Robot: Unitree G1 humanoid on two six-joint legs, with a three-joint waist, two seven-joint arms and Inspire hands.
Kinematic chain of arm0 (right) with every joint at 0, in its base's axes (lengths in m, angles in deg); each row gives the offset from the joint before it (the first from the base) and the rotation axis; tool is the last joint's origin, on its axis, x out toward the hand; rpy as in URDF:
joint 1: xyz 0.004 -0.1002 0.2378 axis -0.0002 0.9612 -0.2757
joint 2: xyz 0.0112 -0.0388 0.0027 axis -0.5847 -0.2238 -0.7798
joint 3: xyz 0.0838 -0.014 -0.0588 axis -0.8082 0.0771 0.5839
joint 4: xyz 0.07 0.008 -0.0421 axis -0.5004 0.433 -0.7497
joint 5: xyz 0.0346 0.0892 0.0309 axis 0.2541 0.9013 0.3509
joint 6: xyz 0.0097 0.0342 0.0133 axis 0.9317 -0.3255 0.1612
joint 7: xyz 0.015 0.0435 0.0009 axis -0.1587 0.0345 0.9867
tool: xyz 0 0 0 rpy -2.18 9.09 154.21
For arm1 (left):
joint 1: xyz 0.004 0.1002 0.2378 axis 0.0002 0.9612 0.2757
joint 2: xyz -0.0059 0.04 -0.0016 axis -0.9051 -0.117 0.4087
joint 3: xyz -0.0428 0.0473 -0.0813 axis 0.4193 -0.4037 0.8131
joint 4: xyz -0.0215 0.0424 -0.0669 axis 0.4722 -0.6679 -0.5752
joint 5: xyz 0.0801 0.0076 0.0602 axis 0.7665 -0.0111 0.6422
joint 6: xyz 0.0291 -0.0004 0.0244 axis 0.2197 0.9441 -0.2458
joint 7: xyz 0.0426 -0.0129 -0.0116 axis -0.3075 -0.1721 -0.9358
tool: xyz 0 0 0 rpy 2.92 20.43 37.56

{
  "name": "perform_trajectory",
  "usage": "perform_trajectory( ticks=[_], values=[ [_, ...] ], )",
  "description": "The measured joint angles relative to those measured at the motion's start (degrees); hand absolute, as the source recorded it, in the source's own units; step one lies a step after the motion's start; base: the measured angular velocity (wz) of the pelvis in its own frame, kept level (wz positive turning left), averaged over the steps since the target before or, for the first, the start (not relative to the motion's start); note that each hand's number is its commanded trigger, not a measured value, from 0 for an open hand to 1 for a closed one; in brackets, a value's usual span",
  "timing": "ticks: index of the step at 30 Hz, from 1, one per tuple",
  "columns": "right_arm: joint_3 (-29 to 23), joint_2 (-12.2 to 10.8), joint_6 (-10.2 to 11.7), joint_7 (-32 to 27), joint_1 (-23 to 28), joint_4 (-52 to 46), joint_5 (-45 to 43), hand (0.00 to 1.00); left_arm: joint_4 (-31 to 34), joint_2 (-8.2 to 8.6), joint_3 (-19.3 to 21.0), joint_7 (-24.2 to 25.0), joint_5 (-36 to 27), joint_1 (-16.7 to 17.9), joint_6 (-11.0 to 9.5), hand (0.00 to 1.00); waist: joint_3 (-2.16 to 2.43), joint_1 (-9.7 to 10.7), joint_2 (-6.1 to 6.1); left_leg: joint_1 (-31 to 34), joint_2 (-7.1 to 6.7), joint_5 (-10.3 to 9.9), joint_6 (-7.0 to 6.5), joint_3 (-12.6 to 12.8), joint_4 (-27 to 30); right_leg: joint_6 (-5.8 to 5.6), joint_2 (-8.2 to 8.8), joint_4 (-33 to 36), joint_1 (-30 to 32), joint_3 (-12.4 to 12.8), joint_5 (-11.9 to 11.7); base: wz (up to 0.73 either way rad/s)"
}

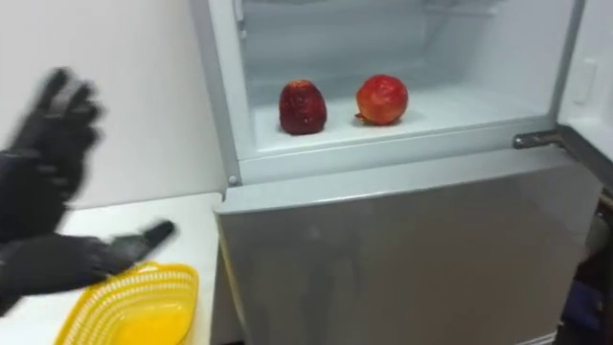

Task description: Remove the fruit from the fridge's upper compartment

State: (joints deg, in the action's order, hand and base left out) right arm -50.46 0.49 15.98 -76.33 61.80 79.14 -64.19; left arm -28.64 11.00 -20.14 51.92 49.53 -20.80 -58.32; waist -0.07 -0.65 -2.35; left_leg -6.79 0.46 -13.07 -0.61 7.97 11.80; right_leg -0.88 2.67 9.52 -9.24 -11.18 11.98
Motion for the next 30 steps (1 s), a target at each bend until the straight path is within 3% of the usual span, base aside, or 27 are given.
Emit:
perform_trajectory(
  ticks=[5,9,12,18,20,23,27,30],
  values=[
    [-1.36,-0.36,-0.03,-0.27,2.47,-0.39,-0.61,0.0,-2.78,0.51,7.49,-8.57,1.64,5.81,-1.3,0.0,-0.1,-3.0,-0.02,-0.07,-0.15,0.06,-0.01,-0.19,-0.08,-0.06,0.14,0.17,0.01,-0.13,0.24,0.02],
    [-1.56,-0.4,-0.84,-0.27,3.27,-1.89,-0.6,0.0,-8.2,0.64,10.39,-15.78,0.44,8.6,-1.07,0.0,-0.19,-3.23,0.01,0.14,-0.19,0.05,0.0,-0.52,-0.18,-0.04,0.12,0.06,0.06,-0.33,0.3,0.04],
    [-1.62,-0.42,-2.7,0.0,3.76,-4.05,-0.83,0.0,-14.05,1.63,11.65,-20.24,-3.5,9.31,-1.1,0.0,-0.2,-3.96,-0.09,0.11,-0.24,0.04,-0.02,-0.48,-0.32,-0.08,0.15,0.17,0.22,-0.18,0.38,0.0],
    [-1.68,-0.57,-4.03,0.47,4.85,-6.09,-1.93,0.0,-32.99,4.5,10.89,-24.4,-5.14,11.05,-0.55,0.0,-0.03,-3.97,0.35,0.0,-0.28,0.02,0.01,-0.55,-0.78,-0.1,0.18,0.2,0.27,-0.36,0.58,0.0],
    [-2.17,-0.82,-5.15,1.14,4.93,-6.68,-1.97,0.0,-42.36,4.73,9.62,-24.76,-6.44,11.06,0.13,0.0,0.12,-3.97,0.57,-0.05,-0.28,0.03,0.01,-0.57,-0.84,-0.11,0.17,0.17,0.27,-0.32,0.59,0.0],
    [-2.71,-1.03,-5.23,2.3,4.94,-6.67,-2.19,0.0,-53.52,5.08,7.17,-24.07,-7.45,11.16,1.2,0.0,0.34,-3.97,1.38,-0.26,-0.3,0.02,0.01,-0.63,-0.84,-0.12,0.2,0.28,0.07,-0.12,0.59,0.0],
    [-2.93,-1.4,-5.89,2.24,4.24,-6.78,-2.1,0.0,-66.63,5.05,2.81,-21.63,-9.24,10.98,2.13,0.0,0.05,-3.41,2.53,0.08,-0.24,-0.11,-0.01,-0.63,-0.47,-0.12,0.19,0.34,0.06,-0.11,0.58,0.0],
    [-2.71,-1.39,-6.1,2.16,3.63,-6.64,-1.14,0.0,-74.7,5.26,-0.2,-19.44,-11.85,10.89,3.48,0.0,0.01,-2.92,2.52,0.09,-0.19,-0.63,-0.08,-0.73,-0.25,-0.14,0.14,0.39,-0.18,-0.07,0.55,0.0]
  ],
)
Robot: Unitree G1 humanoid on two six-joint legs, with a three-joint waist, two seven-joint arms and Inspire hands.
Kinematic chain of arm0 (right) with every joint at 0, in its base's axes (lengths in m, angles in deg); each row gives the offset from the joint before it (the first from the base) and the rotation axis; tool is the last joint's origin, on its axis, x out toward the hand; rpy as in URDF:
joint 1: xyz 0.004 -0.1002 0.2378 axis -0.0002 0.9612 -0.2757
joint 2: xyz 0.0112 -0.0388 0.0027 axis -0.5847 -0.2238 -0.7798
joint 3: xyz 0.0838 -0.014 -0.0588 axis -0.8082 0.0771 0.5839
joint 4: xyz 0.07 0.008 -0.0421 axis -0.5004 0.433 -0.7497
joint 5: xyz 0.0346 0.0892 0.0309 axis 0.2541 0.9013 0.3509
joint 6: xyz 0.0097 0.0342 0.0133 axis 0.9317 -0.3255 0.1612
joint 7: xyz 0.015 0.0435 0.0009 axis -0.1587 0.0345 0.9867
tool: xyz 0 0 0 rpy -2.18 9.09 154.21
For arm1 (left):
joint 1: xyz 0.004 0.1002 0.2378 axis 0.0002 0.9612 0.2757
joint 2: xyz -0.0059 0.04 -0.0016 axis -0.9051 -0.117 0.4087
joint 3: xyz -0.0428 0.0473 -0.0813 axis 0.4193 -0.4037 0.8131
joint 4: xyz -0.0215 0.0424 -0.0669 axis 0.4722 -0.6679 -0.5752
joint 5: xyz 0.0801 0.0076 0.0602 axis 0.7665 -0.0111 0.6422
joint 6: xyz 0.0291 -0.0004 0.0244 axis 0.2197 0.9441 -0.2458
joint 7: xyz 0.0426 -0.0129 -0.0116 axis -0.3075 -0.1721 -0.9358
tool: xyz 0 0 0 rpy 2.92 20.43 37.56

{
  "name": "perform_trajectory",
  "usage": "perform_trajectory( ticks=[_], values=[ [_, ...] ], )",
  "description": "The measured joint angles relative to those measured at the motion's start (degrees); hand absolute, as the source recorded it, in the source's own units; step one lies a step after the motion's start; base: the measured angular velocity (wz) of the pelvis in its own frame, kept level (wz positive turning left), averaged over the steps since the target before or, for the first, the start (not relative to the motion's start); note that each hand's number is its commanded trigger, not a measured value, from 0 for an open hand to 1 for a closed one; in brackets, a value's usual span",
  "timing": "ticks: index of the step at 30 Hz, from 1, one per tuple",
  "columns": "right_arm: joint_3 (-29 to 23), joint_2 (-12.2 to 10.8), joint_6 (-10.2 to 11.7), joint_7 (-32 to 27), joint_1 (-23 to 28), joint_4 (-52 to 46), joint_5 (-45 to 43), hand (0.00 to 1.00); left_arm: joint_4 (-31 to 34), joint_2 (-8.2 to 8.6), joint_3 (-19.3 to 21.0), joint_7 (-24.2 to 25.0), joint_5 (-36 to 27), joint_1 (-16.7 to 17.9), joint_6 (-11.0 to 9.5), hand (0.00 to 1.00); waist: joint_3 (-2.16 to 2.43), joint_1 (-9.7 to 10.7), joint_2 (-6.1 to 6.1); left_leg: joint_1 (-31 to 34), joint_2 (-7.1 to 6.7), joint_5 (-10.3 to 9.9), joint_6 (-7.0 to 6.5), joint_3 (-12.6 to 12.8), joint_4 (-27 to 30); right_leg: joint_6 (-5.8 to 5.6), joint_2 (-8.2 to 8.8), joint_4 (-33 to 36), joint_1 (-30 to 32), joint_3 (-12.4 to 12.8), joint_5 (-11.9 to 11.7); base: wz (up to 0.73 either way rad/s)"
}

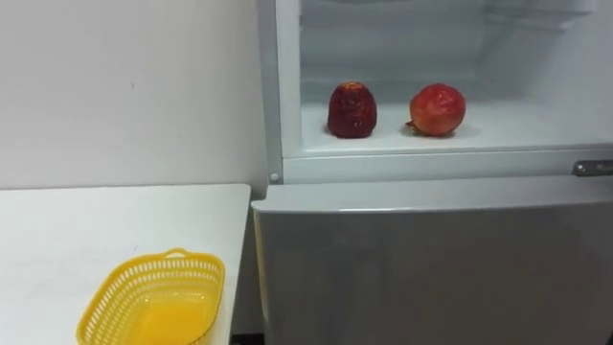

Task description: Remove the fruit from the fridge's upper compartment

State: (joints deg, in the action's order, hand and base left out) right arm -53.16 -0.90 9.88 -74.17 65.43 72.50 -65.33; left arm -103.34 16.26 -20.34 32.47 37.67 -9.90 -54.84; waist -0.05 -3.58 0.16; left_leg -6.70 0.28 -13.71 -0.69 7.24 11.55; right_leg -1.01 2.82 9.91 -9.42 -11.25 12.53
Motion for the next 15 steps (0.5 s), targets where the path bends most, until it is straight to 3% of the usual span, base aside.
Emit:
perform_trajectory(
  ticks=[5,8,12,15],
  values=[
    [0.03,-0.09,-0.09,0.15,0.04,0.23,1.25,0.0,-6.1,0.56,-0.66,2.34,-1.69,-0.18,0.31,0.0,-0.27,0.36,-1.33,-0.14,0.0,-0.21,-0.06,0.02,0.16,-0.07,0.02,0.06,-0.28,0.2,-0.16,0.0],
    [0.03,-0.11,-0.12,0.89,0.05,0.89,1.05,0.0,-10.35,1.03,-0.99,4.74,2.5,-1.11,0.45,0.0,-0.34,0.63,-2.51,-0.48,-0.04,-0.21,-0.06,0.02,-0.04,-0.08,0.04,0.16,-0.42,0.25,-0.14,0.0],
    [0.25,-0.02,-0.28,2.78,-1.23,2.52,1.35,0.0,-11.62,1.46,-3.12,7.76,10.3,-0.69,1.83,0.0,-0.19,1.69,-2.55,-0.34,-0.09,-0.15,-0.03,0.07,-0.14,-0.09,0.18,0.84,0.09,0.02,0.29,0.0],
    [0.75,0.06,-0.25,3.18,-1.79,2.55,1.47,0.0,-11.59,1.54,-5.2,9.95,15.01,-0.75,2.5,0.0,-0.17,1.94,-1.67,-0.01,-0.11,-0.05,0.02,0.26,-0.06,-0.04,0.18,0.74,0.41,0.09,0.39,0.0]
  ],
)
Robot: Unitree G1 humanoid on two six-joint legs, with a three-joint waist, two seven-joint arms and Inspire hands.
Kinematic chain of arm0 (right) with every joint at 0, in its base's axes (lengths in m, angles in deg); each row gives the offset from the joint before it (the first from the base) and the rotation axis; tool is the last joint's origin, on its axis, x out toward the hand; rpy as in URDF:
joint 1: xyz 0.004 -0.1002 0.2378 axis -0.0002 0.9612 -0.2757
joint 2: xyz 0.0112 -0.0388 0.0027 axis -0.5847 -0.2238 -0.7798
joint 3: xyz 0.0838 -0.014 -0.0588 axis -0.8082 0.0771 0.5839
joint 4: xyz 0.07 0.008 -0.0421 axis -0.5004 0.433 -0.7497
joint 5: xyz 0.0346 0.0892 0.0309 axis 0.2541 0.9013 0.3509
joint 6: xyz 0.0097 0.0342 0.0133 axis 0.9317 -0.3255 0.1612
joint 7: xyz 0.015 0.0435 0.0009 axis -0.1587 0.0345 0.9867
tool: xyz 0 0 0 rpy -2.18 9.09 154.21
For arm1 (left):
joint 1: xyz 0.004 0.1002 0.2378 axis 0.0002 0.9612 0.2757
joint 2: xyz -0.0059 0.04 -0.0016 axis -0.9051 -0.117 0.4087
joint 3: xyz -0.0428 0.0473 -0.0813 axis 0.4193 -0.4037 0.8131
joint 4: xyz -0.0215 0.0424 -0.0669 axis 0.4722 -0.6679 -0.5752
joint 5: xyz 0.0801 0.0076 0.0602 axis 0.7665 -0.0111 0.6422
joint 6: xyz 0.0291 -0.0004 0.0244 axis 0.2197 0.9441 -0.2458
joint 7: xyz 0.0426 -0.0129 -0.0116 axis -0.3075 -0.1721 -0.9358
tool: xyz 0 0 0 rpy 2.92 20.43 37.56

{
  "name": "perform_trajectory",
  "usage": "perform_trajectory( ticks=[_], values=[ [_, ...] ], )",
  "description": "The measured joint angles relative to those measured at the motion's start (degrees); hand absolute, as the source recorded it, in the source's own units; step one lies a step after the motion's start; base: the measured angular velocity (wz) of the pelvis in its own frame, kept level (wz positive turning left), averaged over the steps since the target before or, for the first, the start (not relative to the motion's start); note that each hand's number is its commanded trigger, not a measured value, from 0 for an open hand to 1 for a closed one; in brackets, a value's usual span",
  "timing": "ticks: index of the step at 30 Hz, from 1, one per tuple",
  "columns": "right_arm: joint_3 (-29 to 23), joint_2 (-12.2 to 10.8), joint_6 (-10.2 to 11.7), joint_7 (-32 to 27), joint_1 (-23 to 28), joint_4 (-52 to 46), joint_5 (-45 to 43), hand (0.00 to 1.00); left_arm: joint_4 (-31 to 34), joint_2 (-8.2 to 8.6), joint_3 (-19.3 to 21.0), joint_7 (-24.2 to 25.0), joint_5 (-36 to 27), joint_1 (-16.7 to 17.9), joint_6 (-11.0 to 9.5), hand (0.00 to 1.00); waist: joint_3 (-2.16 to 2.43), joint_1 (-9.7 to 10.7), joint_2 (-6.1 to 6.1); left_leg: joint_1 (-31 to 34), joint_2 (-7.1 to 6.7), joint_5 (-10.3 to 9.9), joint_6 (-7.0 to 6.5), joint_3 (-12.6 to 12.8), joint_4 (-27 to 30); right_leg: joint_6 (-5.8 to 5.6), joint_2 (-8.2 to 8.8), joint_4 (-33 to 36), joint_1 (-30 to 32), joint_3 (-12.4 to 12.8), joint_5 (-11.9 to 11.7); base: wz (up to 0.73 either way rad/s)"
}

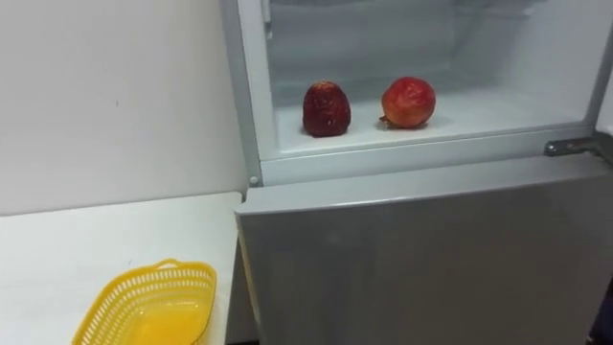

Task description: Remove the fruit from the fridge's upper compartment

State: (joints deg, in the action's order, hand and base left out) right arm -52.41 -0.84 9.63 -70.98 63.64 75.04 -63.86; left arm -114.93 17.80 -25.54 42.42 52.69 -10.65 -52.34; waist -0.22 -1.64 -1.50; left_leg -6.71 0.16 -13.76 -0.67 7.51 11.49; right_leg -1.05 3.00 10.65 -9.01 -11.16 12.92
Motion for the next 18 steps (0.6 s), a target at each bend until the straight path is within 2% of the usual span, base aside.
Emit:
perform_trajectory(
  ticks=[3,5,11,15,18],
  values=[
    [1.38,-0.13,0.07,-0.27,-0.56,0.21,-0.55,0.0,-0.03,-0.06,-3.85,2.06,4.46,-0.21,0.32,0.0,-0.18,0.49,0.96,0.03,-0.02,0.01,0.0,-0.22,0.39,-0.01,0.02,-0.02,-0.05,0.01,0.0,0.01],
    [1.53,-0.73,0.15,-1.1,-1.57,0.17,-1.05,0.0,0.01,0.02,-6.22,4.44,10.33,-0.57,0.35,0.0,-0.22,1.4,1.94,0.26,-0.02,0.01,-0.01,-0.32,0.52,-0.04,0.02,-0.09,-0.01,0.03,0.02,0.02],
    [2.97,-0.81,0.74,-3.42,-1.73,-2.67,-1.12,0.0,-0.07,-1.25,-9.87,6.64,19.84,-2.41,0.31,0.0,-0.15,2.37,2.12,0.26,-0.09,0.0,-0.02,-0.15,0.22,-0.1,-0.05,-0.07,0.25,0.78,0.12,-0.01],
    [2.62,-0.8,1.76,-6.76,-1.68,-6.07,-1.07,0.0,-0.04,-1.37,-11.05,7.32,22.18,-2.92,-0.08,0.0,0.01,3.08,2.01,0.52,-0.03,0.0,-0.01,0.42,0.18,-0.1,-0.12,0.0,0.75,0.92,0.12,-0.05],
    [1.12,-0.61,2.54,-9.37,0.01,-14.27,0.52,0.0,0.2,-1.44,-10.93,8.11,24.4,-3.09,-0.09,0.0,0.06,3.13,2.01,1.03,0.01,0.02,-0.01,0.9,0.18,-0.05,-0.13,0.03,1.49,1.64,0.05,-0.09]
  ],
)
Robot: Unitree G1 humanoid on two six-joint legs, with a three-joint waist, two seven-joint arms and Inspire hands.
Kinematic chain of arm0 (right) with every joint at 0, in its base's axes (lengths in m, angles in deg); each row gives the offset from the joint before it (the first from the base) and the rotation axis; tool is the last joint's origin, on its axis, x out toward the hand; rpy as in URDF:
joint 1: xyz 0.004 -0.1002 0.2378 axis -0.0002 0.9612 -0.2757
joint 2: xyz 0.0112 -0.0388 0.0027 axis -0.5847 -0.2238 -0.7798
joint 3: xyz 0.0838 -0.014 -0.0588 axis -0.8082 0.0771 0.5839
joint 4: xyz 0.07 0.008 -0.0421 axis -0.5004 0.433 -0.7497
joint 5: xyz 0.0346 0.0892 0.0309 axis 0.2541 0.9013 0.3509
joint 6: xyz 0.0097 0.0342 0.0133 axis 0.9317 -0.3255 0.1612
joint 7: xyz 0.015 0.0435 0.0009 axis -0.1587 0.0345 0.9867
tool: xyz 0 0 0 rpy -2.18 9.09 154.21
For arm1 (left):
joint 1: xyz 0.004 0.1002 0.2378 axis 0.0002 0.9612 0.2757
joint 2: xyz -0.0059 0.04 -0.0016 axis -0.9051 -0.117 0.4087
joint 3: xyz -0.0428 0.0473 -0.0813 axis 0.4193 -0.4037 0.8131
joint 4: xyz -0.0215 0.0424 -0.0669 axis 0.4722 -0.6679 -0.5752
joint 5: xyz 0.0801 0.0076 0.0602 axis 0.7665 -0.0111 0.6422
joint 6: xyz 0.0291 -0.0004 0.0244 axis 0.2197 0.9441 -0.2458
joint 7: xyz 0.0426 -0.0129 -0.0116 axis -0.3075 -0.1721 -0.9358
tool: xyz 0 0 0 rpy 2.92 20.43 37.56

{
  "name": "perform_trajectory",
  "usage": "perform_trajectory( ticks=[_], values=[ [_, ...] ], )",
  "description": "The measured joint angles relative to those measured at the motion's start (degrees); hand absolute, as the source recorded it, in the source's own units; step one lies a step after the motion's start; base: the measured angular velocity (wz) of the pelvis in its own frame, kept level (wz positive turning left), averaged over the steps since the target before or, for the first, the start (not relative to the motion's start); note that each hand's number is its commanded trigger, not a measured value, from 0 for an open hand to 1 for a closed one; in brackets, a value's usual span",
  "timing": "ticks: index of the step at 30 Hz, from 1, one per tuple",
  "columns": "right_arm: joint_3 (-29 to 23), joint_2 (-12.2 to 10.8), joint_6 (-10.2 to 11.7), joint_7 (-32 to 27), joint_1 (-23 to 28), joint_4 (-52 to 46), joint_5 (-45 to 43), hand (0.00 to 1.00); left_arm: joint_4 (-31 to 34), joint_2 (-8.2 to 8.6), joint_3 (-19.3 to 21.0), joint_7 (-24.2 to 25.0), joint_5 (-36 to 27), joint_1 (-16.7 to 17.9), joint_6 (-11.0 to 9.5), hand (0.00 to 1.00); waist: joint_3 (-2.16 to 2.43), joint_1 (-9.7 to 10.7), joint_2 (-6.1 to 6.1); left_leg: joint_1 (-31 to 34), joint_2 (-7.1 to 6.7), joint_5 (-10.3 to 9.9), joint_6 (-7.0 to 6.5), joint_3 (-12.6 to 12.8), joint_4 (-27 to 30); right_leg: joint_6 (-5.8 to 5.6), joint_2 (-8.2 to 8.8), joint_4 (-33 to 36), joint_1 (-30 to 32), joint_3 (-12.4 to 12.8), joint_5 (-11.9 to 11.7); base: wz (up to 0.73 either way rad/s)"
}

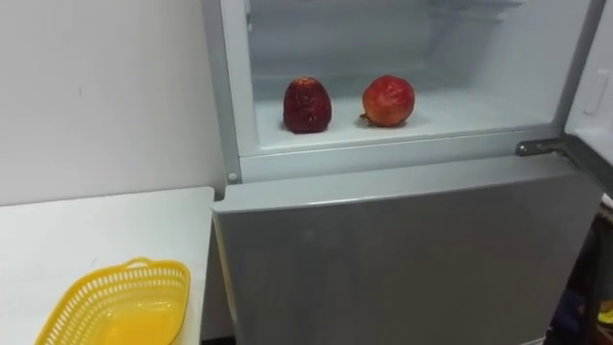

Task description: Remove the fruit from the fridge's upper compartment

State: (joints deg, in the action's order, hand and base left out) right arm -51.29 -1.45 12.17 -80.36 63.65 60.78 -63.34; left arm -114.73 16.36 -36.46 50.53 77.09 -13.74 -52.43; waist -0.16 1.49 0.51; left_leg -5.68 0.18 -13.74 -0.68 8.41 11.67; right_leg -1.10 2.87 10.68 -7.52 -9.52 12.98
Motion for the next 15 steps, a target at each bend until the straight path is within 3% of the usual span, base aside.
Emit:
perform_trajectory(
  ticks=[6,8,15],
  values=[
    [-1.14,-0.73,3.65,-1.72,5.42,-25.65,3.01,0.0,0.63,-0.12,-0.17,-0.14,0.56,0.17,-0.91,0.0,-0.03,0.79,0.2,-0.45,0.05,0.01,0.01,0.5,-0.19,0.01,-0.14,0.01,0.22,1.34,-0.04,-0.05],
    [-1.15,-0.87,4.79,-1.71,7.79,-37.27,2.97,0.0,1.21,-0.33,-0.19,-0.14,0.54,1.35,-2.44,0.0,-0.08,1.56,0.17,-0.49,0.06,0.01,0.01,0.79,-0.36,0.01,-0.18,-0.03,0.39,1.53,-0.05,-0.06],
    [-3.7,-0.86,7.9,-1.35,11.35,-60.79,4.69,0.0,2.32,-1.01,0.51,-0.08,4.97,3.19,-5.36,0.0,0.13,4.36,0.14,0.65,0.11,0.0,0.01,1.32,-0.3,0.01,-0.19,0.65,2.01,2.35,-0.09,-0.05]
  ],
)
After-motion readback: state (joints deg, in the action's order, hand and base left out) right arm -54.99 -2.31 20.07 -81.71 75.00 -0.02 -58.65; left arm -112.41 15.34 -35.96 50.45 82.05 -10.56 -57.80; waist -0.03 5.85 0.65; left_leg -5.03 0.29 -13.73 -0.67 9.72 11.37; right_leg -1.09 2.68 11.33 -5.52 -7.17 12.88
